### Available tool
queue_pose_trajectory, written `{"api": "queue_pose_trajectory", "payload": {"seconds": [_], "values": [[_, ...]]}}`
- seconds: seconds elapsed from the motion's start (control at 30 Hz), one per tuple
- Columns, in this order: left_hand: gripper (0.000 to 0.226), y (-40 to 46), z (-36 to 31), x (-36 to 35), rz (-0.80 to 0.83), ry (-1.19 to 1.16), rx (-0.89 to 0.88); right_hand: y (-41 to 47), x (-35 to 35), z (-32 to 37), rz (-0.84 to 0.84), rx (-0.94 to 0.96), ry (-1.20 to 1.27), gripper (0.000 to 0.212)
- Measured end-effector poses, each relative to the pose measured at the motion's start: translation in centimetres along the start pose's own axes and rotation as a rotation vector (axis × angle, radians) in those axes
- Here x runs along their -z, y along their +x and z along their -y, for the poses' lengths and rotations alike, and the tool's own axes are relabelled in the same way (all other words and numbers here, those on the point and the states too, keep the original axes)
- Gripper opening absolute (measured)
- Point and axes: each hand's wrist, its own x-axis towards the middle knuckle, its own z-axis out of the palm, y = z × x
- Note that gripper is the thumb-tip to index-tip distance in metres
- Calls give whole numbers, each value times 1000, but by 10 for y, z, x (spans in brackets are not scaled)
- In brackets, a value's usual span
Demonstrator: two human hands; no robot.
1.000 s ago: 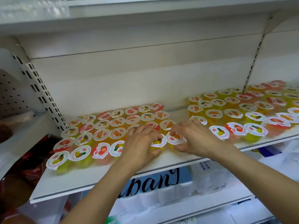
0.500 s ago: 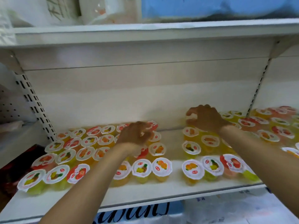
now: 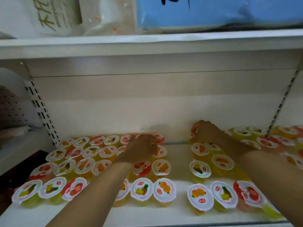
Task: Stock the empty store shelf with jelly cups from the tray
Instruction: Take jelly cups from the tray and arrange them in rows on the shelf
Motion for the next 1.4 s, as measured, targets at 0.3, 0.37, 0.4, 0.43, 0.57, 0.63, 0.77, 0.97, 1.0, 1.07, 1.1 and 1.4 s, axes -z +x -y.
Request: {"api": "queue_pose_trajectory", "payload": {"seconds": [0.3, 0.37, 0.4, 0.43, 0.57, 0.63, 0.77, 0.97, 1.0, 1.07, 1.1, 1.4], "values": [[40, 1, -1, 1, 66, 8, 31, 7, -27, 59, 23, 166, 116, 39], [40, 2, -1, 1, 69, 5, 44, 8, -29, 60, 16, 163, 124, 38], [40, 3, -1, 1, 70, 8, 44, 8, -30, 60, 17, 164, 126, 37], [40, 4, -1, 1, 73, 11, 43, 8, -30, 59, 20, 170, 128, 36], [37, 2, -1, 2, 48, -41, 45, -3, -22, 51, 6, 216, 168, 39], [37, -4, -1, 4, -1, -103, 25, -14, -7, 41, -24, 212, 195, 41], [29, -15, -1, 12, -27, -224, -7, -38, 23, 13, 117, 181, 7, 39], [24, -16, -3, 13, -47, -169, -31, -54, 22, -4, 197, 181, -112, 49], [24, -16, -3, 13, -51, -162, -34, -55, 19, -3, 186, 184, -84, 48], [24, -15, -3, 12, -49, -150, -39, -55, 15, -1, 157, 186, -46, 43], [24, -14, -3, 12, -50, -149, -37, -55, 13, 1, 135, 190, -46, 40], [29, -11, -4, 3, -50, -120, 9, -51, -16, 41, 66, 243, 75, 38]]}}
